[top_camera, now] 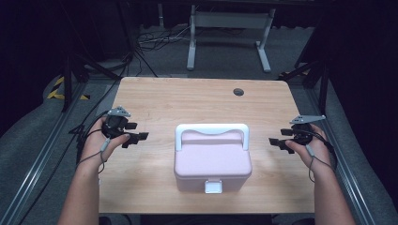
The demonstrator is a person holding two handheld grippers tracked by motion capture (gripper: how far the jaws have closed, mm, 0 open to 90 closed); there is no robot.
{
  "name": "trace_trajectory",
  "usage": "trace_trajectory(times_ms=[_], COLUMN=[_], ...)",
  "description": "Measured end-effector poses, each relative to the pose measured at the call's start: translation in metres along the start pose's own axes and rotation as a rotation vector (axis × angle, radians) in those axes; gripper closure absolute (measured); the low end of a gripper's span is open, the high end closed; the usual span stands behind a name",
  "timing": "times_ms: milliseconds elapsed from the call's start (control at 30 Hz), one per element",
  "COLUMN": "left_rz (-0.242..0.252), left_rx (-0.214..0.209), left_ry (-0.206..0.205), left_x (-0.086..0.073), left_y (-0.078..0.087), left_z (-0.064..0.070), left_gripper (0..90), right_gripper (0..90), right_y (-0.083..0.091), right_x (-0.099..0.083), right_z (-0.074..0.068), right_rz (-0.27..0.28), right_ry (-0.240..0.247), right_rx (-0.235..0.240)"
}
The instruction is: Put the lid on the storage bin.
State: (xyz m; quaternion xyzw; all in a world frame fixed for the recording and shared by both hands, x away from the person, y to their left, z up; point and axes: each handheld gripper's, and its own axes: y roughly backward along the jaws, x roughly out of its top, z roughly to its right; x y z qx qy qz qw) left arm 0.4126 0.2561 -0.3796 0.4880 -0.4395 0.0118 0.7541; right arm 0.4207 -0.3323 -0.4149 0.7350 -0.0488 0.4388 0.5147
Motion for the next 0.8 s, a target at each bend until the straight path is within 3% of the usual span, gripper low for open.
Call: trace_trajectory(times_ms=[367,533,800], left_rz=[-0.039,-0.047,-0.051], left_rx=[0.0,-0.005,-0.003], left_ry=[0.008,0.015,0.016], left_x=[-0.003,-0.004,-0.004], left_y=[-0.01,-0.011,-0.014], left_z=[-0.007,-0.008,-0.01], left_gripper=[32.8,32.8,33.0], right_gripper=[27.3,27.2,27.2], right_y=[-0.025,-0.031,-0.03], right_x=[-0.016,-0.018,-0.018], right_z=[0.0,-0.004,-0.003], right_rz=[-0.216,-0.244,-0.229], right_ry=[0.0,0.016,0.014], right_rx=[0.004,0.012,0.015])
